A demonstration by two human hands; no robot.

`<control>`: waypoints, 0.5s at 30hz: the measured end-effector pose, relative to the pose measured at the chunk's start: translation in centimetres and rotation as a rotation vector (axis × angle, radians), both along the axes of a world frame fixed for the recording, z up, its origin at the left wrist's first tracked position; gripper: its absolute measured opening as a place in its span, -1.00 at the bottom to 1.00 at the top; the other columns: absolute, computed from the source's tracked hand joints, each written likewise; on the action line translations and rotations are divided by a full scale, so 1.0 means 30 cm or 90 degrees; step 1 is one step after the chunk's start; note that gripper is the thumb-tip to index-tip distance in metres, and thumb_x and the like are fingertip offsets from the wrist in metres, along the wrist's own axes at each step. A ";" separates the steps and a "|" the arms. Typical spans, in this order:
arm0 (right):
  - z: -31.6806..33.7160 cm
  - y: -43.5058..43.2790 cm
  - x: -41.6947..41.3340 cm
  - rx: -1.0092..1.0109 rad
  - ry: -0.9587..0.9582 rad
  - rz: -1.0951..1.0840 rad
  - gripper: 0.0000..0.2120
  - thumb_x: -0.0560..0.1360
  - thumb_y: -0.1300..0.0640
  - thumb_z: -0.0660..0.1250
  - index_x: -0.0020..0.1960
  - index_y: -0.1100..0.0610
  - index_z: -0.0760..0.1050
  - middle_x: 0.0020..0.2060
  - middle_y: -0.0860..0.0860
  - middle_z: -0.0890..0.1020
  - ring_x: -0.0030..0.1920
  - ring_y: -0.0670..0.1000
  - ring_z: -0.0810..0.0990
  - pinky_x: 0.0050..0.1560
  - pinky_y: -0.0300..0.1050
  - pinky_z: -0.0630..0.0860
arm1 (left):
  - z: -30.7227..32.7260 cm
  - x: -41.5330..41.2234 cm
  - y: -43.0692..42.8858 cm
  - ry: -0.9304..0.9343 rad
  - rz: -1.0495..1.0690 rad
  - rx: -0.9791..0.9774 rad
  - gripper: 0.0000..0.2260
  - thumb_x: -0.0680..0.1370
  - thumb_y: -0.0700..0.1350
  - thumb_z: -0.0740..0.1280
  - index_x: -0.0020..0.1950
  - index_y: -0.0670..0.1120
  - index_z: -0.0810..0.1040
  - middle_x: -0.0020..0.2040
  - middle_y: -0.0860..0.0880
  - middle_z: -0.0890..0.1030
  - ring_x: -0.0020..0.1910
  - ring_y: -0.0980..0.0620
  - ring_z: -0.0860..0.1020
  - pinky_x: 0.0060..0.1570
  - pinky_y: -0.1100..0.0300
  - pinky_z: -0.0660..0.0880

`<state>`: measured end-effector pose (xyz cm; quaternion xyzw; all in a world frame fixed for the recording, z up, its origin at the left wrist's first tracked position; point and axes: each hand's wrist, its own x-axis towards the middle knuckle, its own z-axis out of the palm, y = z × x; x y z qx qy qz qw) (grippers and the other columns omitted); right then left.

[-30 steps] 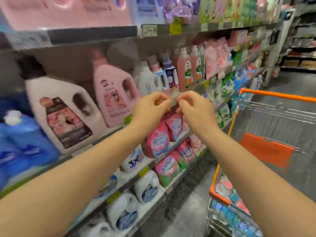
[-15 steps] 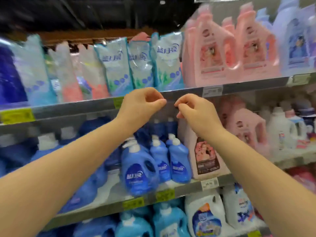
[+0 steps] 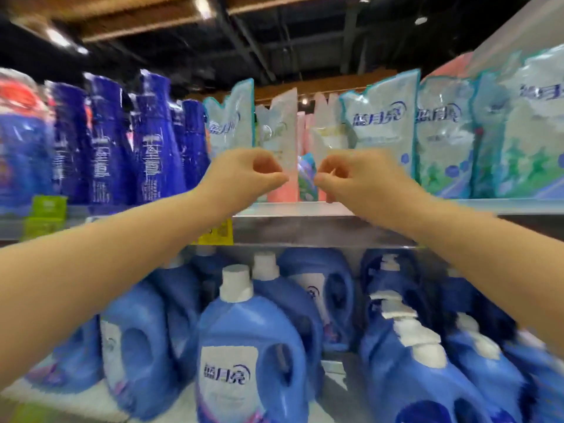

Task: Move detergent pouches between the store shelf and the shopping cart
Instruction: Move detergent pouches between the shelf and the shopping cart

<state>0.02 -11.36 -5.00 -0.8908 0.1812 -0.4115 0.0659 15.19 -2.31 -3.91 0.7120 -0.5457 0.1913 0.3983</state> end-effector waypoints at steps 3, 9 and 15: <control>0.101 -0.056 0.102 -0.093 0.087 -0.049 -0.79 0.54 0.04 0.19 -0.07 0.10 0.57 -0.18 0.00 0.59 -0.11 0.06 0.51 -0.14 -0.12 0.39 | 0.039 0.108 -0.029 0.001 0.054 0.017 -0.91 0.46 -0.02 0.39 -0.08 0.01 0.59 -0.23 0.14 0.57 -0.25 0.24 0.49 -0.27 0.53 0.34; 0.270 -0.235 0.351 -0.092 0.246 -0.142 -0.68 0.55 -0.07 0.19 -0.10 0.17 0.53 -0.20 0.08 0.58 -0.14 0.10 0.51 -0.23 -0.14 0.39 | 0.090 0.286 -0.134 0.043 0.140 0.064 -0.39 0.38 0.05 0.47 0.36 0.00 0.33 0.26 -0.08 0.45 0.12 -0.03 0.49 0.12 0.17 0.40; 0.281 -0.234 0.606 0.152 0.210 0.014 -0.55 0.55 -0.10 0.24 0.30 0.16 0.37 0.04 0.08 0.50 0.03 0.04 0.52 -0.05 -0.12 0.52 | 0.128 0.452 -0.221 0.186 0.217 0.063 -0.09 0.37 0.09 0.48 0.52 -0.01 -0.02 0.34 -0.12 0.35 -0.22 0.07 0.43 -0.16 0.22 0.40</control>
